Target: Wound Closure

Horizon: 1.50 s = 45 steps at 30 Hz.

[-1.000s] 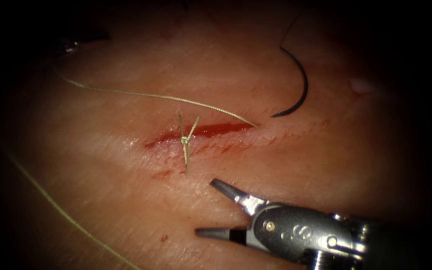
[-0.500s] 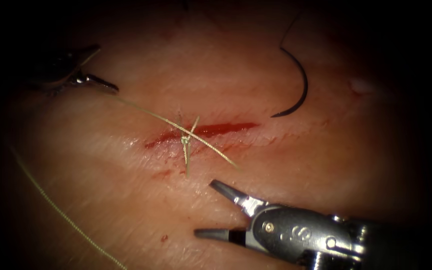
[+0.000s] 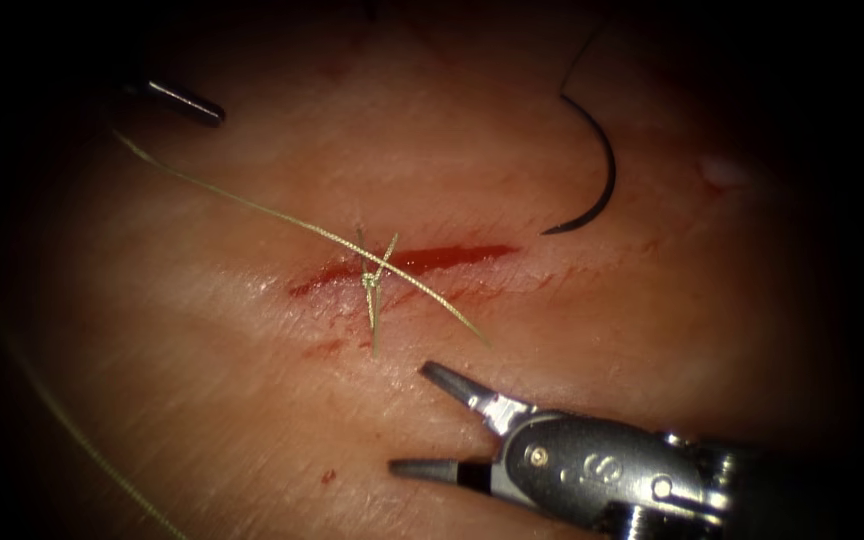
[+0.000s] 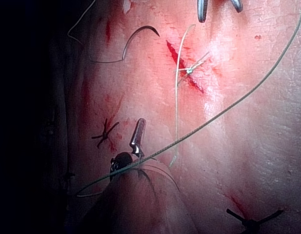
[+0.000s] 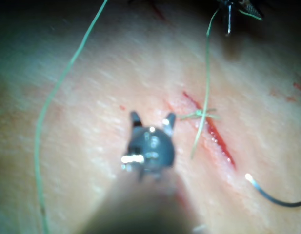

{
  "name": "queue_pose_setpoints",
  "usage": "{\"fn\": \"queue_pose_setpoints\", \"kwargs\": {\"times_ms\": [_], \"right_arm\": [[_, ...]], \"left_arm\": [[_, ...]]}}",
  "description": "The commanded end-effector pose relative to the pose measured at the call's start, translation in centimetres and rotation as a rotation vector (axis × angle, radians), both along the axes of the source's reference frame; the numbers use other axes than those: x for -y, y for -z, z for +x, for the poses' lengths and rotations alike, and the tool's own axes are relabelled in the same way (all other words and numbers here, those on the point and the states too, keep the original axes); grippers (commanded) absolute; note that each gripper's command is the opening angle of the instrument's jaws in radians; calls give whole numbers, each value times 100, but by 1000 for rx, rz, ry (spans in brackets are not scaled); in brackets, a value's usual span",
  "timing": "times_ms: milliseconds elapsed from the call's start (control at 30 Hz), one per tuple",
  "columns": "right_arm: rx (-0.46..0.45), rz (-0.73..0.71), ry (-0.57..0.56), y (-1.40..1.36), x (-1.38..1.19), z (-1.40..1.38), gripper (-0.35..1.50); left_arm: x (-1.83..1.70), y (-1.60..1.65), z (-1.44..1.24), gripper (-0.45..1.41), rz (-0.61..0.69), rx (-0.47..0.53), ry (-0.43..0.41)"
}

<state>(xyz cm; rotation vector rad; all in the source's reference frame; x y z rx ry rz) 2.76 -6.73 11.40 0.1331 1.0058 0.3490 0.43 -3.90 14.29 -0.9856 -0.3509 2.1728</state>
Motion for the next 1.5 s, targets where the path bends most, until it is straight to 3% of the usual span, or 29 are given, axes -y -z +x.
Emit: {"fn": "queue_pose_setpoints", "kwargs": {"times_ms": [33,167,300,567,733,1033,1500], "right_arm": [[-2,-1,0,-5,0,7,148],[-2,-2,0,-5,1,7,148],[-2,-2,0,-5,1,8,148],[1,0,-7,-7,3,10,148],[-2,6,-8,-8,5,13,148],[-1,6,-8,-7,5,14,148],[-2,11,-11,-7,5,14,148]], "left_arm": [[-8,-1,-3,114,-10,12,9],[-11,9,-12,108,-32,59,47],[-4,-8,-27,108,-32,88,24],[21,-82,-54,113,10,101,7],[42,-121,-56,114,56,61,-12],[75,-144,-32,123,163,-31,-59],[91,-98,43,125,162,-114,-55]]}}
